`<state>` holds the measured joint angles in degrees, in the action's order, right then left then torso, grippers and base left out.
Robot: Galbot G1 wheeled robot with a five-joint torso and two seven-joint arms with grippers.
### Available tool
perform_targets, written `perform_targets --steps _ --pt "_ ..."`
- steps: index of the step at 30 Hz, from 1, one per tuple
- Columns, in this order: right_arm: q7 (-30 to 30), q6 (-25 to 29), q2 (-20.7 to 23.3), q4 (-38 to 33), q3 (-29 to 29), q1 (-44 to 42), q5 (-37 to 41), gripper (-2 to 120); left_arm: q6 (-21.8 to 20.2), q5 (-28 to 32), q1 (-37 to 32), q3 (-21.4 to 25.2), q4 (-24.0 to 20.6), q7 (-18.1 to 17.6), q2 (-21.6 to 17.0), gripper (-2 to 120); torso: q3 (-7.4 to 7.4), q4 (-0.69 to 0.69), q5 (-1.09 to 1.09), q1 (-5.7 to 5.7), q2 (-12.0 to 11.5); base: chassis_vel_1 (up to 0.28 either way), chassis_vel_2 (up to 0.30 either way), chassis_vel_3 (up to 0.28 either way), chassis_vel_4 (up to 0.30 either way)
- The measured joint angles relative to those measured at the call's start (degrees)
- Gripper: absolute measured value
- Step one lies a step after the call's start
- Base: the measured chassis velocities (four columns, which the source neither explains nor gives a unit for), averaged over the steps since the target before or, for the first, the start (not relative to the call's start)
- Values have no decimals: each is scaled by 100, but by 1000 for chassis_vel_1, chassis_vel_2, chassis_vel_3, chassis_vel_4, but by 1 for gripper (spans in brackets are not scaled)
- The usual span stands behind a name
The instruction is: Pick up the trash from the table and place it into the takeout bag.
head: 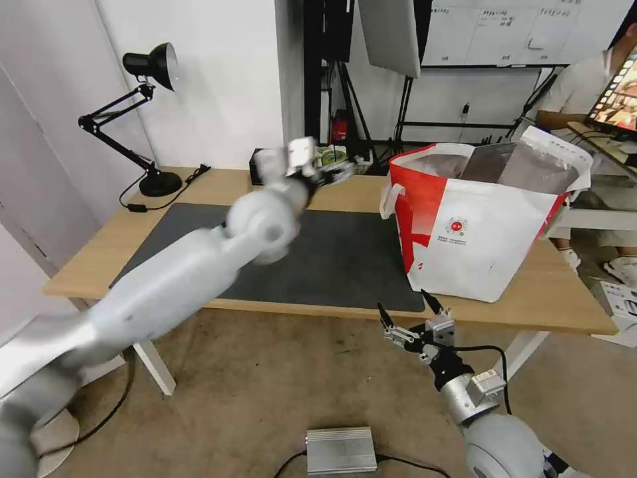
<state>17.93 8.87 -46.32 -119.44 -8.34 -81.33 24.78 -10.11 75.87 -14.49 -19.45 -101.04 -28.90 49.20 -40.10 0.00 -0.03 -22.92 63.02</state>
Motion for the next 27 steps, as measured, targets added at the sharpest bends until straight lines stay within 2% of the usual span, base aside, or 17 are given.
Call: perform_targets --steps 2,3,5,6,8,11,13,14,16,17,19,20,22,23,26,27 --pt "0 0 0 0 0 0 0 100 -6 -23 -601 516 -225 271 -377 100 0 1 -1 0 0 0 0 0 0" --pt "0 0 0 0 0 0 0 100 -6 -23 -601 516 -225 271 -377 100 0 1 -1 0 0 0 0 0 0" --pt "0 0 0 0 0 0 0 100 -10 -110 -1282 1075 -460 477 -697 100 0 2 1 0 0 0 0 0 0" --pt "0 0 0 0 0 0 0 100 -10 -110 -1282 1075 -460 477 -697 100 0 2 1 0 0 0 0 0 0" --pt "0 0 0 0 0 0 0 100 -12 -190 -1841 1590 -636 639 -903 100 0 0 -1 1 0 0 0 0 0" --pt "-1 0 0 0 0 0 0 100 -10 -215 -2142 1897 -747 713 -1024 100 0 0 2 1 0 0 0 0 0" --pt "0 0 0 0 0 0 0 100 40 -309 -2859 2500 -1020 862 -1278 100 1 0 2 1 0 0 0 0 0" --pt "0 0 0 0 0 0 0 100 40 -309 -2859 2500 -1020 862 -1278 100 1 0 2 1 0 0 0 0 0" --pt "-1 0 1 0 0 0 0 100 90 -461 -3547 2963 -1264 950 -1336 100 0 0 1 1 0 0 0 0 0" --pt "-1 0 1 0 0 0 0 100 90 -461 -3547 2963 -1264 950 -1336 100 0 0 1 1 0 0 0 0 0" --pt "0 0 0 0 0 0 0 100 201 -705 -4146 3364 -1465 1047 -1276 100 1 -1 3 1 0 0 0 0 0" --pt "0 0 0 0 0 0 0 100 201 -705 -4146 3364 -1465 1047 -1276 100 1 -1 3 1 0 0 0 0 0" --pt "-1 0 0 0 0 0 0 100 474 -1163 -4668 3714 -1592 1257 -1186 100 1 0 3 1 0 0 0 0 0" --pt "-1 0 0 0 0 0 0 100 474 -1163 -4668 3714 -1592 1257 -1186 100 1 0 3 1 0 0 0 0 0" --pt "0 0 0 0 0 0 0 100 938 -1784 -5449 4288 -1773 1487 -961 100 1 0 3 1 0 0 0 0 0" --pt "0 0 0 0 0 0 0 100 938 -1784 -5449 4288 -1773 1487 -961 100 1 0 3 1 0 0 0 0 0"
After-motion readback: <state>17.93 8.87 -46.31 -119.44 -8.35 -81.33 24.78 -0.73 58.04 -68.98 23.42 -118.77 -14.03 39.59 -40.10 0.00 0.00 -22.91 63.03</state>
